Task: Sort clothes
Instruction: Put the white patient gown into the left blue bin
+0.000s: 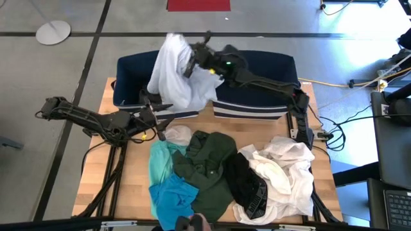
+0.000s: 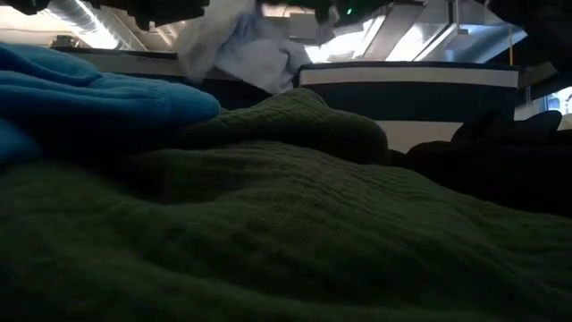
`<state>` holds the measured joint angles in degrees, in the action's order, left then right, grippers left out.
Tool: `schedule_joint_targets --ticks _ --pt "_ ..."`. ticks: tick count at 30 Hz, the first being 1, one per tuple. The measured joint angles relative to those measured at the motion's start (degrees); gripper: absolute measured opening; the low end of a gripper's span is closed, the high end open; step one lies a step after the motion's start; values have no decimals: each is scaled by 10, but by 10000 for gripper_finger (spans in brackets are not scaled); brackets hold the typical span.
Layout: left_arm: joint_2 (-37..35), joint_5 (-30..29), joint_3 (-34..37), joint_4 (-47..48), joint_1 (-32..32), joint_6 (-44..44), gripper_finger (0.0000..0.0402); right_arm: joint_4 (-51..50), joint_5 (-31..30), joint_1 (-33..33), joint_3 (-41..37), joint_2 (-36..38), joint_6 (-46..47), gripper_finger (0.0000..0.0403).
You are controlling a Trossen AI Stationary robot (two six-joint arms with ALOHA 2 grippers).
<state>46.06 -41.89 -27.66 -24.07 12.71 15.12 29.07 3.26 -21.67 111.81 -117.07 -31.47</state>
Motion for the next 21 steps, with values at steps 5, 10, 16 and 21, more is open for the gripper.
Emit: schedule_joint_targets --ticks 5,10,16,21 --pt "0 -96 0 18 0 5 207 -137 -35 -3 0 -28 42 33" --pt "0 -199 0 33 0 6 207 -267 -48 -1 0 -42 72 33" --pt "0 -220 0 42 -1 5 207 -311 -47 3 0 -40 132 49" --pt "0 -215 0 44 -1 2 207 -337 5 3 3 -25 166 126"
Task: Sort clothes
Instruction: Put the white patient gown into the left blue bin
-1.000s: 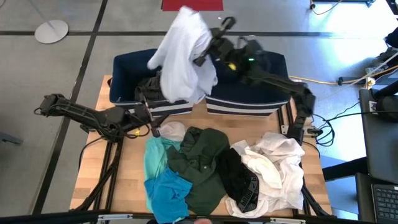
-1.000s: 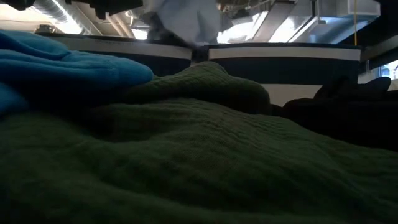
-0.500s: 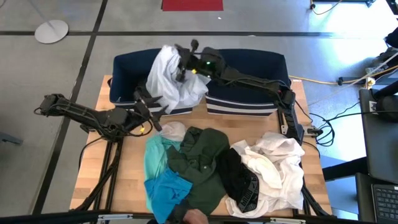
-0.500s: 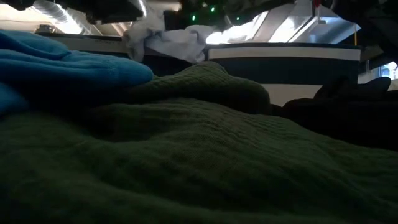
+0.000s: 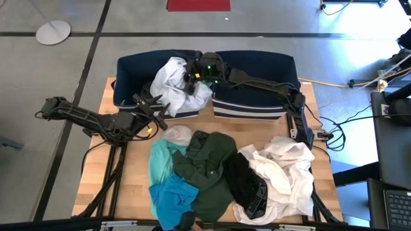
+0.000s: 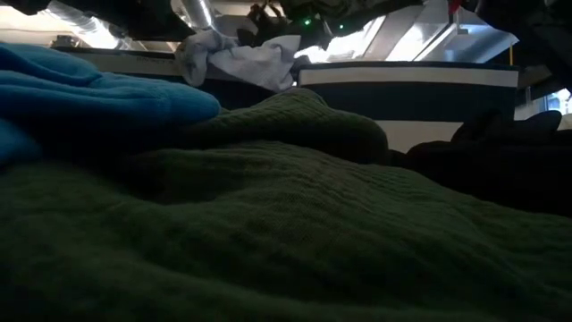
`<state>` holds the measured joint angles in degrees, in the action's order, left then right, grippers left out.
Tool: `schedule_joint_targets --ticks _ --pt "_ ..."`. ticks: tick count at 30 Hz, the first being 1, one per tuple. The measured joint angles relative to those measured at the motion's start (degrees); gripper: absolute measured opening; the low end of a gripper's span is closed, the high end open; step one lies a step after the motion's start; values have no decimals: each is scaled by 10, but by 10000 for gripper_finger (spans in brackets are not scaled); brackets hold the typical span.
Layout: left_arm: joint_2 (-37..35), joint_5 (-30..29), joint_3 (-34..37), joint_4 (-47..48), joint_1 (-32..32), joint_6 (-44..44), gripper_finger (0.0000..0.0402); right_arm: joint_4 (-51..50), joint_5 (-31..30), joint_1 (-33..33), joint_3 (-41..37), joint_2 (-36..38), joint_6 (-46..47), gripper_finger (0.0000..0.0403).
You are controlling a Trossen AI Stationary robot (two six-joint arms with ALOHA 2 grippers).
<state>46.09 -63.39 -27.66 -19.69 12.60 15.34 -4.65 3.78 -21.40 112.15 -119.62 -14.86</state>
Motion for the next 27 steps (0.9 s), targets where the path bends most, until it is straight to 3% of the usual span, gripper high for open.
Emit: schedule_joint_targets --ticks 5,10,16,23,27 --pt "0 2 0 16 0 -5 207 -103 0 9 51 34 -5 198" --pt "0 20 0 16 0 -6 207 -286 -26 21 147 76 -17 233" --pt "0 118 0 16 0 -20 207 -501 -54 56 216 129 -15 237" --pt "0 249 0 7 1 -34 207 -706 -72 115 211 159 27 234" --pt "20 291 0 -15 -1 -42 207 -740 -73 151 164 166 48 234"
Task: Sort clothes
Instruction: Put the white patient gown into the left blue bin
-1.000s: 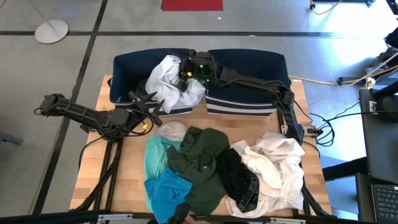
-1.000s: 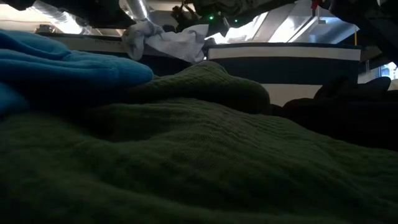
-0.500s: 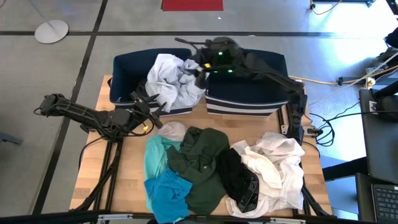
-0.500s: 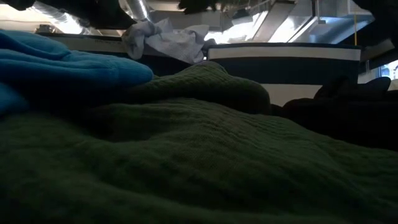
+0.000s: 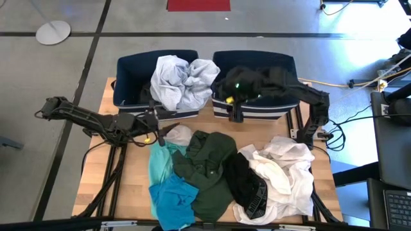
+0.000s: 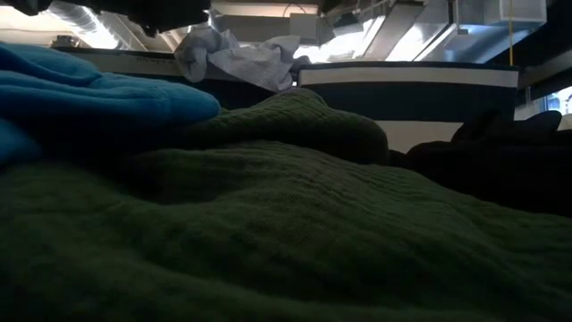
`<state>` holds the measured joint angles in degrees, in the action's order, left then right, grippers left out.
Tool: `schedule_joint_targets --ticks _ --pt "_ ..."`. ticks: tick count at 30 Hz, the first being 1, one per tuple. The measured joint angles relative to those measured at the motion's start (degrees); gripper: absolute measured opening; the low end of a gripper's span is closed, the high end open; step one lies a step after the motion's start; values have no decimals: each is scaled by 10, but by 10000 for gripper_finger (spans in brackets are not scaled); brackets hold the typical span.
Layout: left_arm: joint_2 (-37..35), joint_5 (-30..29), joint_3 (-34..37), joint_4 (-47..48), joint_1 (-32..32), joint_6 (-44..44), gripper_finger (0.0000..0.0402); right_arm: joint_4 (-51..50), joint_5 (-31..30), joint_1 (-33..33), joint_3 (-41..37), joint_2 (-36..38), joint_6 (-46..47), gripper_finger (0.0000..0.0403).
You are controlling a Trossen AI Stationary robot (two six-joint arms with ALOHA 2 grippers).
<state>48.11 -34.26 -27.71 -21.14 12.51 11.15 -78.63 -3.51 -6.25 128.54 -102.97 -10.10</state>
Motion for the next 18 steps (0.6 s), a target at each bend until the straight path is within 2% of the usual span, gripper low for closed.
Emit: schedule_joint_targets --ticks 4,9,15,18 --pt "65 -1 -26 -7 -5 3 207 10 0 31 -65 4 10 234" --pt "170 0 -91 6 -13 -6 207 41 -22 59 -166 36 27 234" --pt "276 0 -182 135 -46 -68 207 63 -79 82 -283 140 84 234" --pt "318 0 -216 148 -70 -82 207 83 -129 97 -322 198 111 234"
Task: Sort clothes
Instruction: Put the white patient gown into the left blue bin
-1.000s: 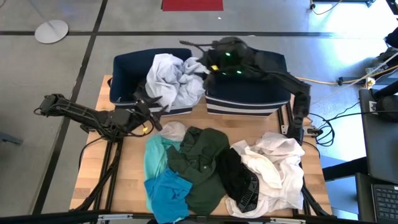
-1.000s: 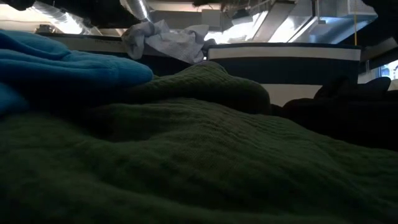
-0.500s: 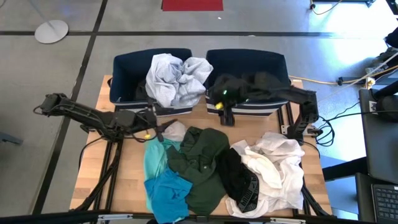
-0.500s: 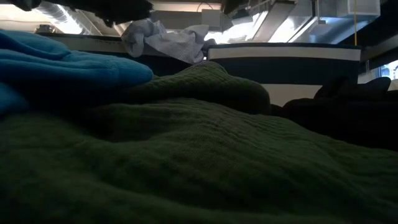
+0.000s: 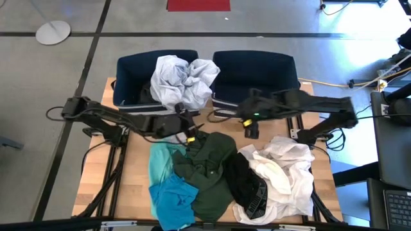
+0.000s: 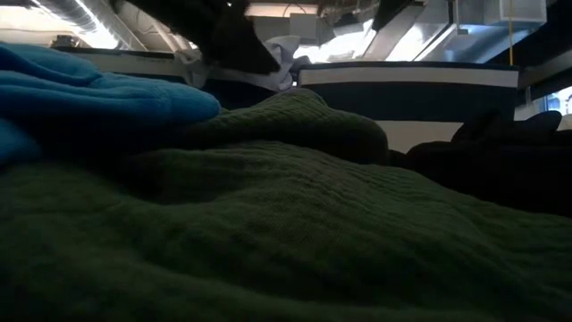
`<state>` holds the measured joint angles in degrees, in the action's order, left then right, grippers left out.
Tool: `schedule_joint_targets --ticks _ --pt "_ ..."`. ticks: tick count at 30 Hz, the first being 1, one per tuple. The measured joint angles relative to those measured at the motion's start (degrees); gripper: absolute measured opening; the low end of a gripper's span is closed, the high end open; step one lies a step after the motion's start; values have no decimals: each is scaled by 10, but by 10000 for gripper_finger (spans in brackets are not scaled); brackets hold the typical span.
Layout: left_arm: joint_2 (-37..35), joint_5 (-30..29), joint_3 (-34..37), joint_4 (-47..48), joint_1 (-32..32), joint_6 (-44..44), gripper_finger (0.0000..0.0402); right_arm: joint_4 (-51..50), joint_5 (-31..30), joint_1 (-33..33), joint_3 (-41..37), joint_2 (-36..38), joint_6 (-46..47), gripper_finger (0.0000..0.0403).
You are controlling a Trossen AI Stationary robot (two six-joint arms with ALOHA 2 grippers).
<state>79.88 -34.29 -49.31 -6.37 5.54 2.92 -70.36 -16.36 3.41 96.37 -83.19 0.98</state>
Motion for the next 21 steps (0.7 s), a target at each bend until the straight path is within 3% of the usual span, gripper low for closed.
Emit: schedule_joint_targets --ticks 6,13,18,21 --pt "30 -42 -78 4 -34 24 207 13 -70 38 -29 82 28 234" --pt "-2 -166 -161 41 -60 126 207 12 -101 85 -35 120 38 234" --pt "-24 -160 -179 160 -140 90 207 12 -100 111 -35 120 49 234" --pt "-30 -82 -180 236 -208 39 207 13 -100 121 -35 118 49 234"
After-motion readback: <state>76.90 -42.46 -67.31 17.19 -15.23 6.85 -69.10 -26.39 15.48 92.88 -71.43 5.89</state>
